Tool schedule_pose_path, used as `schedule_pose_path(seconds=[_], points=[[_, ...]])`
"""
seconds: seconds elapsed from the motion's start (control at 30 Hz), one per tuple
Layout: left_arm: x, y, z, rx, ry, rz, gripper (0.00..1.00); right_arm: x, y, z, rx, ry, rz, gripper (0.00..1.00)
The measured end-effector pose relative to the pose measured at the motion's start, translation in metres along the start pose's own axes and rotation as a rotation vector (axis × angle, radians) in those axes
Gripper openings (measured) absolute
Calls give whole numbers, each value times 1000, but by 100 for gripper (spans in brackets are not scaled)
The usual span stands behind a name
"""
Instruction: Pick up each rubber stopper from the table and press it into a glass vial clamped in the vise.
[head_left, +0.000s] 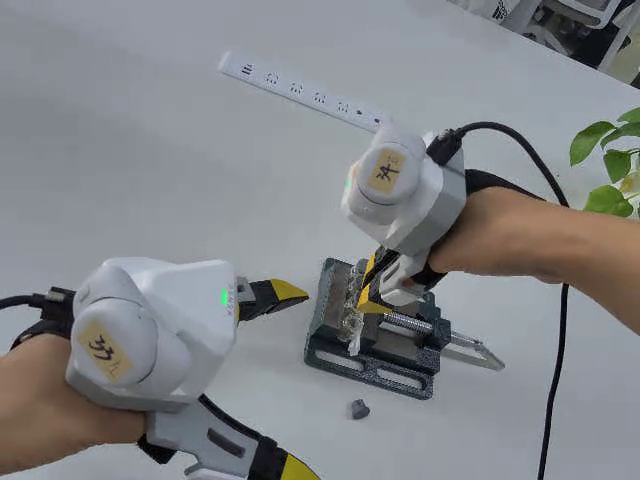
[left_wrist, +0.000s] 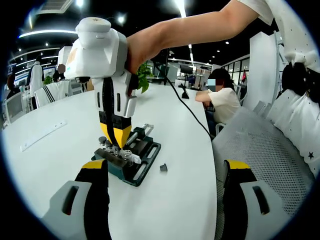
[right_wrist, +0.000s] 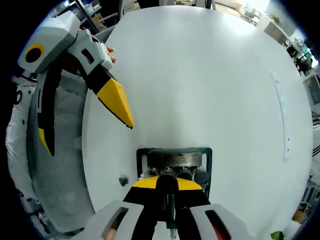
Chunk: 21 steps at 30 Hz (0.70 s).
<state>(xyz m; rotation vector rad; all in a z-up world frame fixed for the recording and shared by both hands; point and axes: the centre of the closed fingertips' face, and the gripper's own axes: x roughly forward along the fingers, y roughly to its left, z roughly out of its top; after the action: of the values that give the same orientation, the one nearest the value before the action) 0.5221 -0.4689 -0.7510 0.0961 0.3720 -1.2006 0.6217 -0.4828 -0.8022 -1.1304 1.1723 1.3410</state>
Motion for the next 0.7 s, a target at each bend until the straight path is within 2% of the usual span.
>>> schedule_pose_path(seconds=[0.7], points=[[0,-1,-1,-7,-3,4,94,-2,3,0,30,-60,-8,11]])
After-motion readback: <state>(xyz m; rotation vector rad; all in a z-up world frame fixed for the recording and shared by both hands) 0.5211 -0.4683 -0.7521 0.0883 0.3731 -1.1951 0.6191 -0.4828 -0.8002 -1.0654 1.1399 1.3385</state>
